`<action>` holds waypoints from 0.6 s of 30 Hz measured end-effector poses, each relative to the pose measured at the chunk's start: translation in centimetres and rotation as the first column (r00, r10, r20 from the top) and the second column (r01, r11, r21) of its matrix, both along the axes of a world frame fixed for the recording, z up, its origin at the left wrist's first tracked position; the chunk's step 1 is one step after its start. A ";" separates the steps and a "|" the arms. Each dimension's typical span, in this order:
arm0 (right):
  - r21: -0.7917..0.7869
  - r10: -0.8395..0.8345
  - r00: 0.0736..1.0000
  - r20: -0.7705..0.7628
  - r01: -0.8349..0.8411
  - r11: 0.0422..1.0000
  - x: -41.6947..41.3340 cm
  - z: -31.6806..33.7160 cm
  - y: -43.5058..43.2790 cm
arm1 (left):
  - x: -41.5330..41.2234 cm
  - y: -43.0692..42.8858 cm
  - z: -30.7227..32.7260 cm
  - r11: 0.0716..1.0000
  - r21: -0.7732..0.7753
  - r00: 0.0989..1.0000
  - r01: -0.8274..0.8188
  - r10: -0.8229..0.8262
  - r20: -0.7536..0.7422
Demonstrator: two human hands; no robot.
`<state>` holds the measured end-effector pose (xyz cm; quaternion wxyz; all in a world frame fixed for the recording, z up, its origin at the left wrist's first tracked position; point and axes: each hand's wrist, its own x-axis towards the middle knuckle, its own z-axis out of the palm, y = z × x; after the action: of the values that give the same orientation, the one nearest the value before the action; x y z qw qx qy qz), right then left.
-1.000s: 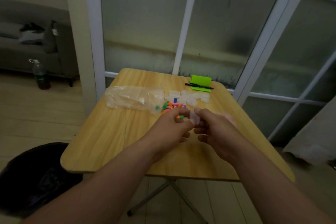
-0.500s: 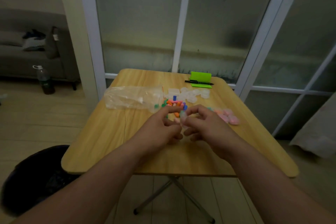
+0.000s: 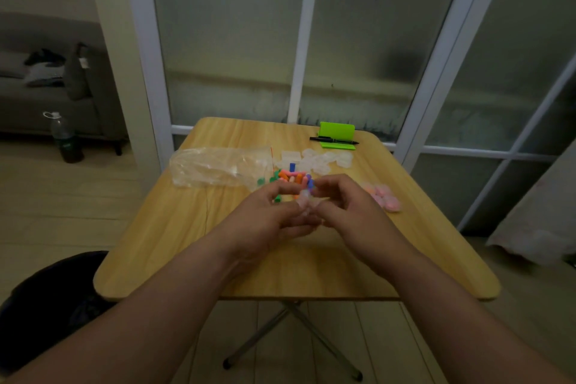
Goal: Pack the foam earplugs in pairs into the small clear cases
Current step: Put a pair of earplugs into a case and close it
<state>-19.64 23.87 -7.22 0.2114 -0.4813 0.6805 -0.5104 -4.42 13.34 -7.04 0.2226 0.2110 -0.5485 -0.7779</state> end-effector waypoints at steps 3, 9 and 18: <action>0.041 -0.027 0.979 0.202 0.019 0.999 -0.2 0.1 -0.3 | 0.0 0.0 -0.1 0.991 -0.133 0.999 -0.001 0.005 0.032; 0.089 -0.035 0.971 0.236 0.015 0.996 -0.2 -0.1 -0.9 | 0.2 -0.4 -0.4 0.984 -0.175 0.996 0.043 -0.030 0.081; 0.090 -0.013 0.956 0.292 -0.014 0.996 -0.6 -0.2 -1.0 | 0.1 -0.7 -0.4 0.979 -0.197 0.993 0.051 -0.029 0.110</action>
<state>-20.19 22.90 -7.40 0.3313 -0.3907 0.6642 -0.5444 -4.28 12.60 -7.46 0.1973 0.2179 -0.6388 -0.7110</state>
